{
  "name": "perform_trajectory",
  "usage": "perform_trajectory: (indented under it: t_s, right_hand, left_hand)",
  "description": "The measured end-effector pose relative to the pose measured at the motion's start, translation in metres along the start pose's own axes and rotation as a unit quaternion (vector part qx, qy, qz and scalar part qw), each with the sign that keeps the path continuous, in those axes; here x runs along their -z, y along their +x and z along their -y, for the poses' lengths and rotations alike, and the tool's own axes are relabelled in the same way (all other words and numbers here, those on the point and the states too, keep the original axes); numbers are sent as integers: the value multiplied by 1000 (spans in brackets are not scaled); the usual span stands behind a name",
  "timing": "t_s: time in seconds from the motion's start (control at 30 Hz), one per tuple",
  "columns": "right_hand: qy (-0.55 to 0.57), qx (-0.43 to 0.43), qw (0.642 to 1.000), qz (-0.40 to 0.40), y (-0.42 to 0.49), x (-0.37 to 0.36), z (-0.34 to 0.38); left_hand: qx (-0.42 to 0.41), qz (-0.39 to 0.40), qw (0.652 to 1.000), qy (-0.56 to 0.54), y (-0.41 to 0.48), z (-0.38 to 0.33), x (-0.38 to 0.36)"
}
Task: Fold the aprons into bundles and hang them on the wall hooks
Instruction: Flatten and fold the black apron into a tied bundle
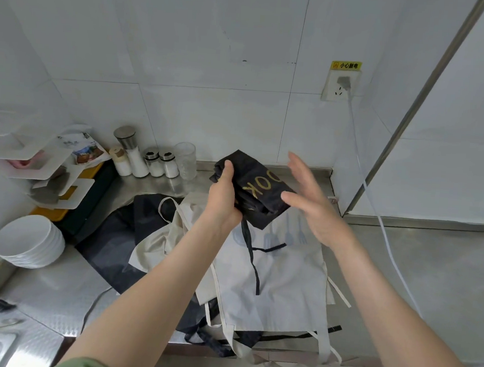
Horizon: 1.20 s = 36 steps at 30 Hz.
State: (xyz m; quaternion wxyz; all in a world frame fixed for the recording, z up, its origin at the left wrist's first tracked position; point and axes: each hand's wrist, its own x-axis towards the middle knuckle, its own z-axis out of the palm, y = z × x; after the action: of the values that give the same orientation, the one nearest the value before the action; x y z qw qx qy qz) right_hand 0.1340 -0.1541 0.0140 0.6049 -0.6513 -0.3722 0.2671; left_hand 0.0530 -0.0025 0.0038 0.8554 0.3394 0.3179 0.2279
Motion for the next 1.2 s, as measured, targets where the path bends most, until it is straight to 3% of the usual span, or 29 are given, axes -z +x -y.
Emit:
perform_trajectory:
  t_s: [0.1, 0.2, 0.37, 0.43, 0.77, 0.97, 1.1, 1.2]
  right_hand:
    - [41, -18, 996, 78, -5, 1, -12]
    - [74, -5, 997, -11, -4, -14, -14]
    - [181, 0, 974, -139, 6, -20, -15]
    - [200, 11, 965, -170, 7, -18, -13]
    - [166, 12, 982, -94, 1, -21, -20]
    - [70, 0, 997, -41, -1, -9, -26]
    - [-34, -57, 996, 57, -2, 5, -27]
    - [12, -74, 997, 3, -2, 9, -15]
  left_hand:
    - [16, -29, 999, -16, 0, -3, -2]
    - [42, 8, 999, -17, -5, -4, -7]
    - [16, 169, 985, -16, -20, -3, -12]
    - [16, 198, 980, 9, -22, 0, -13]
    - [24, -17, 999, 23, -20, -11, -33]
    - [20, -38, 996, 83, -15, -10, -31]
    - [-1, -44, 982, 183, -13, -15, -28]
    - [-43, -16, 950, 308, -12, -18, -25]
